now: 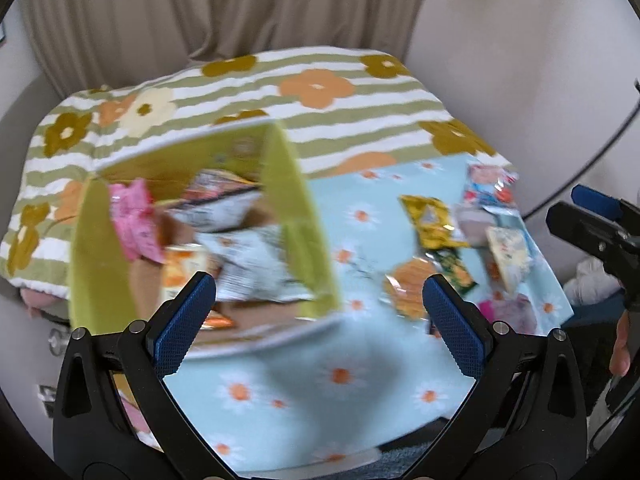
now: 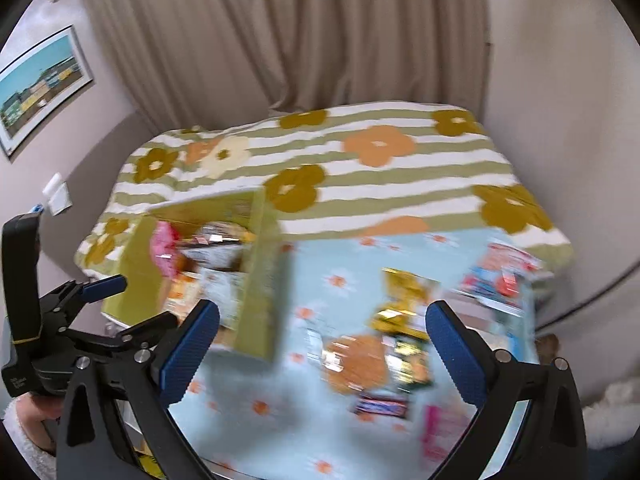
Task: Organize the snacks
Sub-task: 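Grasp the chocolate bar with left tool while right tool grasps white-pink bag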
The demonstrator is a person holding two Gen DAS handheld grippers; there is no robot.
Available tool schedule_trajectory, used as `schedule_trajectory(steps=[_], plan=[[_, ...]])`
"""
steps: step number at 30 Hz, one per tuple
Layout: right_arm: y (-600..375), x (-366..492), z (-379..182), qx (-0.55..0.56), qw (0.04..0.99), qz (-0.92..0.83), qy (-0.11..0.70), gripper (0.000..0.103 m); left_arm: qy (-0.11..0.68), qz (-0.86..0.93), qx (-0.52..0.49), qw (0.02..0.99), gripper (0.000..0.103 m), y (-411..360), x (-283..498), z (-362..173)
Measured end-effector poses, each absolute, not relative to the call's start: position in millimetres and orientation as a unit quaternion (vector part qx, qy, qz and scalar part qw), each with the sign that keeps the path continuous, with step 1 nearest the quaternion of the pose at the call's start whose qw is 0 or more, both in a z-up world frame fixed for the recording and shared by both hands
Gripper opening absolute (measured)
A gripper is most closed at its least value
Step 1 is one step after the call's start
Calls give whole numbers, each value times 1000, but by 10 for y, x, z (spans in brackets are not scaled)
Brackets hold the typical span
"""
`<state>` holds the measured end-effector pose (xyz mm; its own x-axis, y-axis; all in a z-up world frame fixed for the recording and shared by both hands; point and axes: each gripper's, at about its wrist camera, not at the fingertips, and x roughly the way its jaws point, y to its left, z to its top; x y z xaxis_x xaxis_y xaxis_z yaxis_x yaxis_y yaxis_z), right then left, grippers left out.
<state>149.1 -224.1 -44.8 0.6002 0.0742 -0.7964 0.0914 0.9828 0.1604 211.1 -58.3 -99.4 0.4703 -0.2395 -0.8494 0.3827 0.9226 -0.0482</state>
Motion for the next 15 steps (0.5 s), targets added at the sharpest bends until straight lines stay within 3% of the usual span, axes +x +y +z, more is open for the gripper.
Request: schedule_trajectory(steps=[15], plan=[[-3250,683,-1219,118,854,-33,506,103,536,-213,88,812,103,-1772,1422,-1698]])
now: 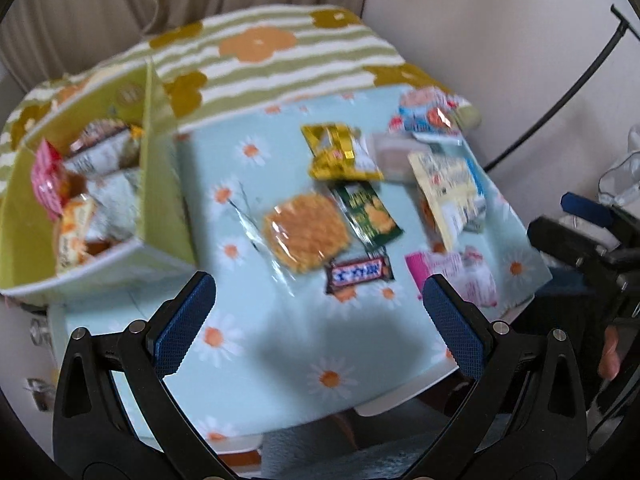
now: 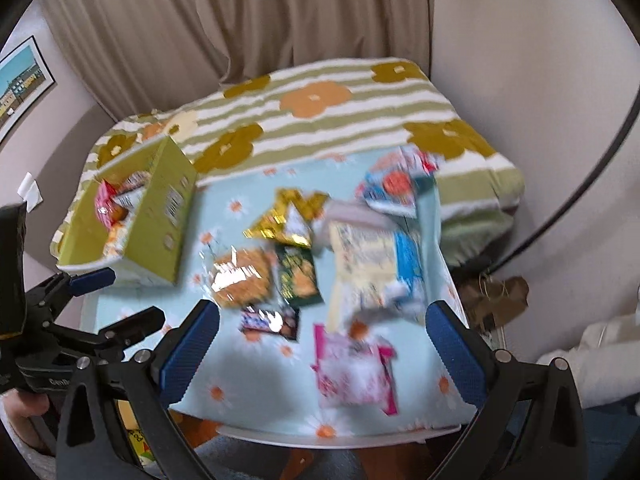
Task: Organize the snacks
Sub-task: 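Grasp the chocolate bar with left tool while right tool grasps white-pink bag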
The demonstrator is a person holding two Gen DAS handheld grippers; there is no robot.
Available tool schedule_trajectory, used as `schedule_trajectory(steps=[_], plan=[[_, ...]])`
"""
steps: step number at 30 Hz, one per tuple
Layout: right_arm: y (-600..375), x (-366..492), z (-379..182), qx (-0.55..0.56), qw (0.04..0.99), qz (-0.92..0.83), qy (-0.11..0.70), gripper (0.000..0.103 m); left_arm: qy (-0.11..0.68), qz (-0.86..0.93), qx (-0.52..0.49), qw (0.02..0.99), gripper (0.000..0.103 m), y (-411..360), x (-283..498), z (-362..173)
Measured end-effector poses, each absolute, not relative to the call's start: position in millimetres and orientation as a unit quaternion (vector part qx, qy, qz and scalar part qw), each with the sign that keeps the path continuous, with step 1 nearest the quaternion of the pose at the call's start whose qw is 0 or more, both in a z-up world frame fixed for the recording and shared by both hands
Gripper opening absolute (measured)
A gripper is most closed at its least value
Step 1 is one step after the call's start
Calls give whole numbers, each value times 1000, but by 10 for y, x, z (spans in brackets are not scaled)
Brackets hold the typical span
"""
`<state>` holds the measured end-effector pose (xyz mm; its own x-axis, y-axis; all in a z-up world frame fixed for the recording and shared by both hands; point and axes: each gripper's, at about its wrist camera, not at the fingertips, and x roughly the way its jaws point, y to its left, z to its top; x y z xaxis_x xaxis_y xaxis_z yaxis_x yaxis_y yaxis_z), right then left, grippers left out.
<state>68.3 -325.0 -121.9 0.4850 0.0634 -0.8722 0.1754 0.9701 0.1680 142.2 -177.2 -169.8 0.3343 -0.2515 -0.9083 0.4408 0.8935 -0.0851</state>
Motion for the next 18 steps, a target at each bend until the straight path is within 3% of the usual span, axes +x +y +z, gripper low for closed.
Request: schedule_trajectory(steps=[10,18], plan=[[-3252,464,-2129,119,832,-41,540,103,577,-195,81,789,102,-1994,1393,-2495],[-3121,380,-2522,64,848,-40,525,103,578,-192,74,790,102,-2092,1427,-2783]])
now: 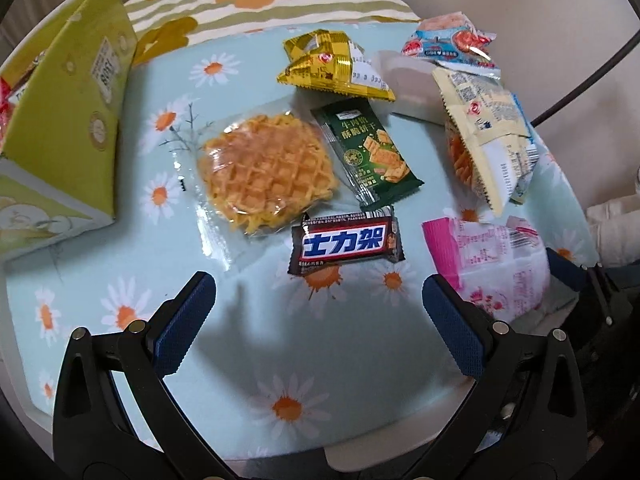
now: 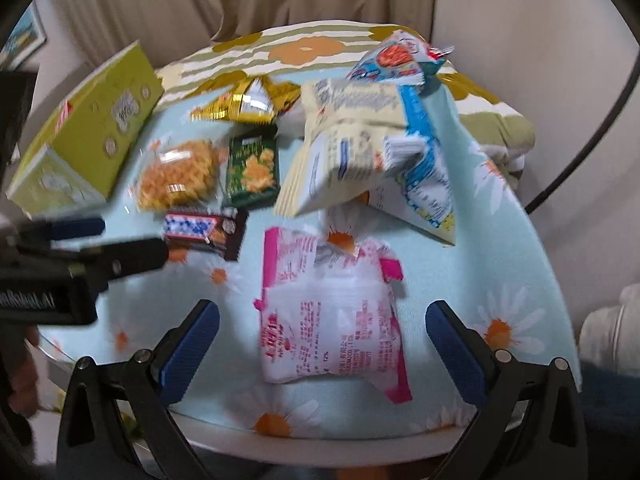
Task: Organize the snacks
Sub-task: 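Grasp the chocolate bar with left tool while right tool grasps white-pink bag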
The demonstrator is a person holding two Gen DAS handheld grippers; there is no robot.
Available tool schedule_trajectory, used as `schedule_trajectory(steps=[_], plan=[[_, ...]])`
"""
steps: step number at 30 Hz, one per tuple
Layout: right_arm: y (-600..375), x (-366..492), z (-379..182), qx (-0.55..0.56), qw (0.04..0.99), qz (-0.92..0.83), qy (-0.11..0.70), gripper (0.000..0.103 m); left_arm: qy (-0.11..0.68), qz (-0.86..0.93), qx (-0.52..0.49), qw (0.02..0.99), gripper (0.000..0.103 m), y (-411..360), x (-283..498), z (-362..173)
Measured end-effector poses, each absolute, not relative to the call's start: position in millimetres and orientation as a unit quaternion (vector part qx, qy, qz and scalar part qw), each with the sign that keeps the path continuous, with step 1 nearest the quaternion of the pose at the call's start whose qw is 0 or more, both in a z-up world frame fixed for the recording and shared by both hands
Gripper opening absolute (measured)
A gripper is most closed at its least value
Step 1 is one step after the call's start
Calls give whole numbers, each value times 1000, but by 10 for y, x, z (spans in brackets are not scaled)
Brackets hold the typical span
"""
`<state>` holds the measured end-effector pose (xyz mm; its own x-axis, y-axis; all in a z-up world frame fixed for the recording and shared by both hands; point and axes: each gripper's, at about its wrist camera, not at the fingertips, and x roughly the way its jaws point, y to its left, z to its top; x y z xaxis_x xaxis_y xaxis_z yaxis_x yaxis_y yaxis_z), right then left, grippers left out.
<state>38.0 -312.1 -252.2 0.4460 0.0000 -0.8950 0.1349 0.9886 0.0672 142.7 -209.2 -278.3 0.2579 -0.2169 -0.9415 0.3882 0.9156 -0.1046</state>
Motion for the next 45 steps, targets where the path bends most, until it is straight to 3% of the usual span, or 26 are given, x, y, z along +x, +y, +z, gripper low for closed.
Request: schedule_trajectory(steps=[6,11,15,19,22,30,34,38,45], plan=[[-3099,290,-2594,51,874,-42,482,99,571,-179,56,799,102,-2157,1429,-2878],[-3041,287,-2685,29,882,-50,468,79,559,-174,57,809,102,-2182,1394,-2933],[-3007,283,-2714,23,886,-44,461,73,562,-172,53,808,102,-2211,1385,-3010],[-3044,243,-2681,15,889,-45,456,59,563,-171,58,806,101,-2267,1394,-3086],[-3127,225,-2674,28,888,-48,457,57,567,-171,54,804,94,-2322,1424,-3146],[-3147,262,-2675,29,887,-42,460,57,555,-158,81,813,91,-2463,1552,-3176],[-3153,260,-2677,32,887,-39,459,57,544,-165,107,816,79,-2507,1570,-3167],[-3170,250,-2675,38,886,-38,460,57,541,-179,117,813,56,-2480,1546,-3121],[-3186,267,-2650,43,886,-37,461,57,550,-189,110,806,52,-2411,1583,-3084]])
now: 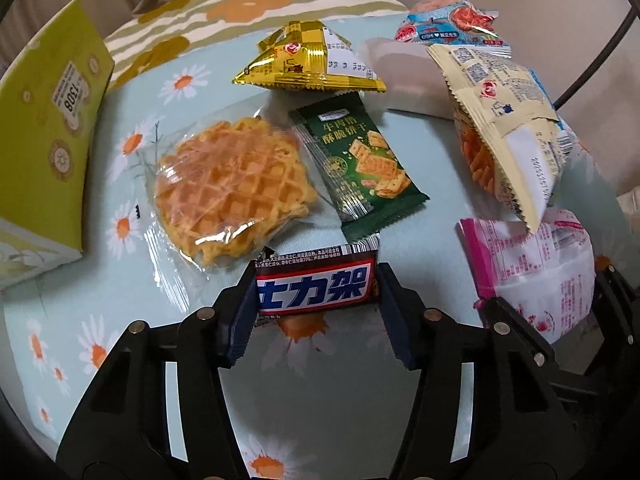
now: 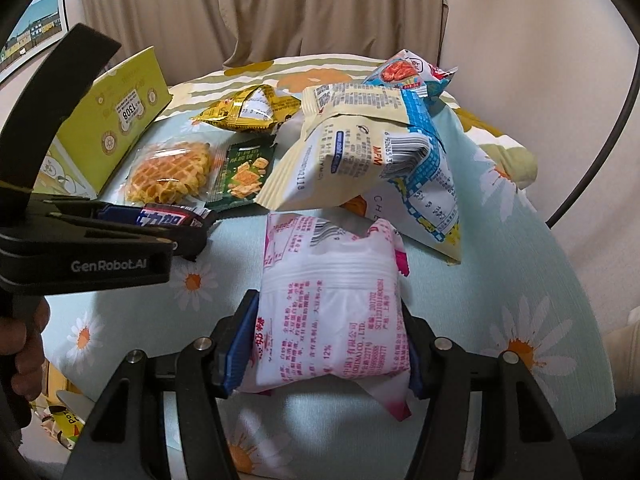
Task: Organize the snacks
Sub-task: 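Grasp the chocolate bar with left tool while right tool grasps white-pink bag, then carry both snacks into the yellow-green box and open both tools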
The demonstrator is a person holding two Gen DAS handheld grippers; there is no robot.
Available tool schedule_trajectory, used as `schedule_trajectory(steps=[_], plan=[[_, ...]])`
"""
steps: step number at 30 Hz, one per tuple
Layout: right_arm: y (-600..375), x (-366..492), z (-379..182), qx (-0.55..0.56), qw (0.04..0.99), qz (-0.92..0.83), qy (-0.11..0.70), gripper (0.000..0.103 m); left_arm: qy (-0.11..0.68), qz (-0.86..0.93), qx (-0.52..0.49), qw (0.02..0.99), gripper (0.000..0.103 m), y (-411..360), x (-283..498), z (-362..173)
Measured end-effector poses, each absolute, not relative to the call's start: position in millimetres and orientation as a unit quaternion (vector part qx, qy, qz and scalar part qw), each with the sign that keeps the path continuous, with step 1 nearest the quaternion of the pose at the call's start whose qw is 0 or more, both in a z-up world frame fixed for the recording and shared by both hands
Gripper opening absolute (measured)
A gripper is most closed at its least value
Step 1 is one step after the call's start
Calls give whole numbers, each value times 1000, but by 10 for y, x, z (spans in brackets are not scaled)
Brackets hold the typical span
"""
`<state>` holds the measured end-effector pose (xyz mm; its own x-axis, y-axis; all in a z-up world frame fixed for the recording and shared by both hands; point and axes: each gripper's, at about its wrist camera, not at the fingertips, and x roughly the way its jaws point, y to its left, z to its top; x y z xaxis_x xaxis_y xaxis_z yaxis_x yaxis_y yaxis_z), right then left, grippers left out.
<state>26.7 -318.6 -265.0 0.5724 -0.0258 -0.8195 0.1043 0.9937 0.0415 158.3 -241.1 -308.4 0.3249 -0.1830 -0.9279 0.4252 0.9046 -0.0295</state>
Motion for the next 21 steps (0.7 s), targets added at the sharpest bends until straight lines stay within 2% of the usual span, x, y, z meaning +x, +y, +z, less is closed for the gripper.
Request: schedule_trajectory(steps=[8,21], plan=[[-3201,213,-2450,48,885,-38,462,56,549,-204,101,804,52,-2383,1344,-2862],[-3109,361,-1610,35,915,-11,401,55,484,-168,49,858,52,-2016,1343,-1932]])
